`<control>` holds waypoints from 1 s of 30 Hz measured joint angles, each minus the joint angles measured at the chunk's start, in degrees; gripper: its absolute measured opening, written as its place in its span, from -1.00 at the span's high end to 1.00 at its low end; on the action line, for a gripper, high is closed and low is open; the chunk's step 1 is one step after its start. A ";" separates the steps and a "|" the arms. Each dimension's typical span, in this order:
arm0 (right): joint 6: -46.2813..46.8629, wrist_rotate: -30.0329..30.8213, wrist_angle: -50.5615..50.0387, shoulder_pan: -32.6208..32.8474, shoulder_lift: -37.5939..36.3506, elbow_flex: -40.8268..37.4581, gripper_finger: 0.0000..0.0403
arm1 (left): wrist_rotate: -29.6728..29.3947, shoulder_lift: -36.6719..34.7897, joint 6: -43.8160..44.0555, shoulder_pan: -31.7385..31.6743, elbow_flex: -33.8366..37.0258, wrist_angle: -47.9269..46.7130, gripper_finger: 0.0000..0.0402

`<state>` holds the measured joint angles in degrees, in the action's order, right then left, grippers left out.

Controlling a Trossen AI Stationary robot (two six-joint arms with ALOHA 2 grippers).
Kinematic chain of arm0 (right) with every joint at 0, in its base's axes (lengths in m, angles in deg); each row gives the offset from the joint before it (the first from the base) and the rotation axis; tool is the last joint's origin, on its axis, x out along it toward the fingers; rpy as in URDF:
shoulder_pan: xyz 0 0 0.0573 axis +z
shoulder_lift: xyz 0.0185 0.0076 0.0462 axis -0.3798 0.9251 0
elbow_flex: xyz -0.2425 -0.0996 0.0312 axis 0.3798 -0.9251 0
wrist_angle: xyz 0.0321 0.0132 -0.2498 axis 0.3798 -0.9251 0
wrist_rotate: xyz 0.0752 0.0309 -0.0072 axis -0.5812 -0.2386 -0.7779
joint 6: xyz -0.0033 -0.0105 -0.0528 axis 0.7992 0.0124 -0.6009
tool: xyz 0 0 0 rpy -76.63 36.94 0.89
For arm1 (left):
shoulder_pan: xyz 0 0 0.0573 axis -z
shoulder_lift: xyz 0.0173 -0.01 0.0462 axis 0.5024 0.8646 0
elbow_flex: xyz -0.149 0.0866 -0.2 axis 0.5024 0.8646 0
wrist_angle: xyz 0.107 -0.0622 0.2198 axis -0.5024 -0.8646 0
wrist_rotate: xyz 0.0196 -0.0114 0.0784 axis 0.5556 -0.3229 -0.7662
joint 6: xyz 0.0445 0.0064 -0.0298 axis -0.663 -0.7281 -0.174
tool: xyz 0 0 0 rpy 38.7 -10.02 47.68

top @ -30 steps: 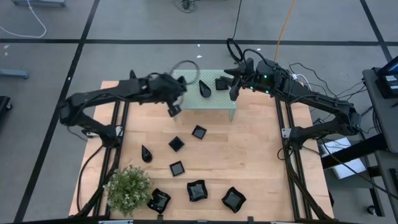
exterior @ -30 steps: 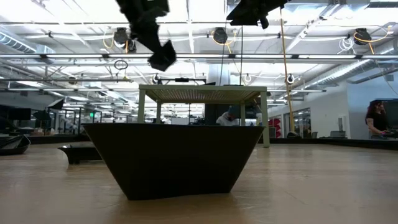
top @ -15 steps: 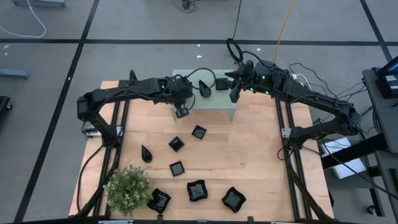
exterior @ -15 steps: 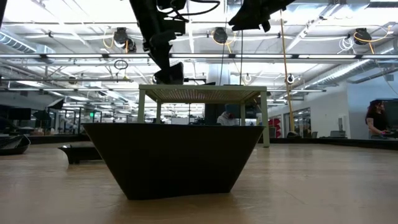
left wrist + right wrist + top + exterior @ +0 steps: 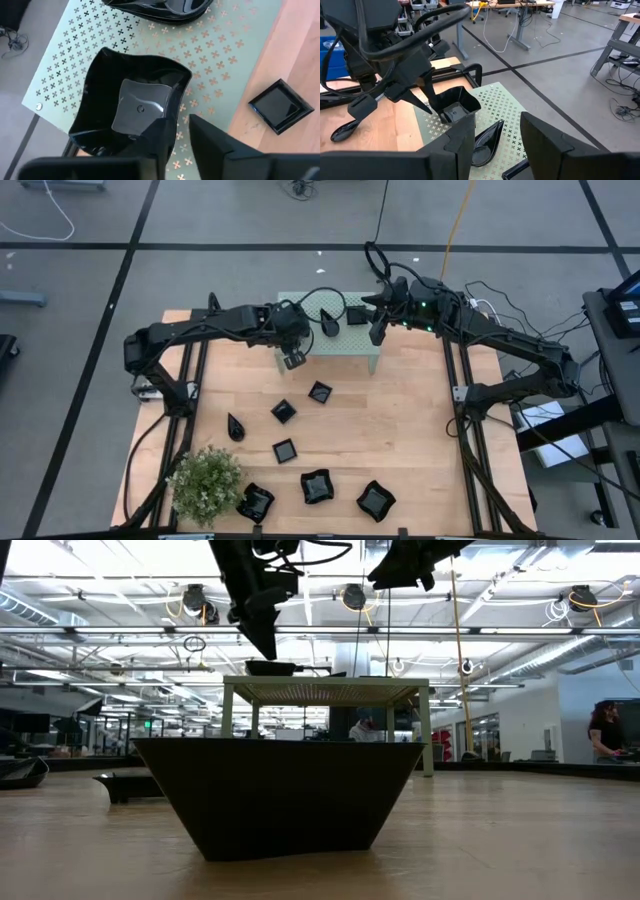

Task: Pick & Place Mini shaped plates
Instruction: Stack the black drop-shaped plate on the shelf

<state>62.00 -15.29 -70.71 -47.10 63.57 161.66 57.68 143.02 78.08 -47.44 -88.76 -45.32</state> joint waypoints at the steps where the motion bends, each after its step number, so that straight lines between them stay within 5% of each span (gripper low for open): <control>1: 0.00 0.00 -0.03 0.00 0.00 0.00 0.29 | 0.00 -0.03 0.25 0.00 -0.49 -0.29 0.52; 10: -2.65 0.03 -2.20 0.00 0.00 0.00 0.29 | 10.77 -0.29 1.33 4.39 -11.60 -6.57 0.26; 16: -2.52 0.09 -2.19 0.00 -0.06 0.00 0.29 | 19.69 -0.24 11.91 9.17 -12.48 -26.34 0.25; 21: -2.79 0.02 -2.21 0.00 -0.24 0.02 0.29 | 22.12 -0.20 25.08 14.74 -6.55 -37.98 0.25; 30: -7.52 0.00 -2.45 0.01 -0.32 0.02 0.29 | 25.09 -5.24 40.96 24.56 9.74 -32.99 0.26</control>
<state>54.48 -15.29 -73.16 -47.09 63.26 161.68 82.77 137.78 119.04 -22.88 -79.02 -78.32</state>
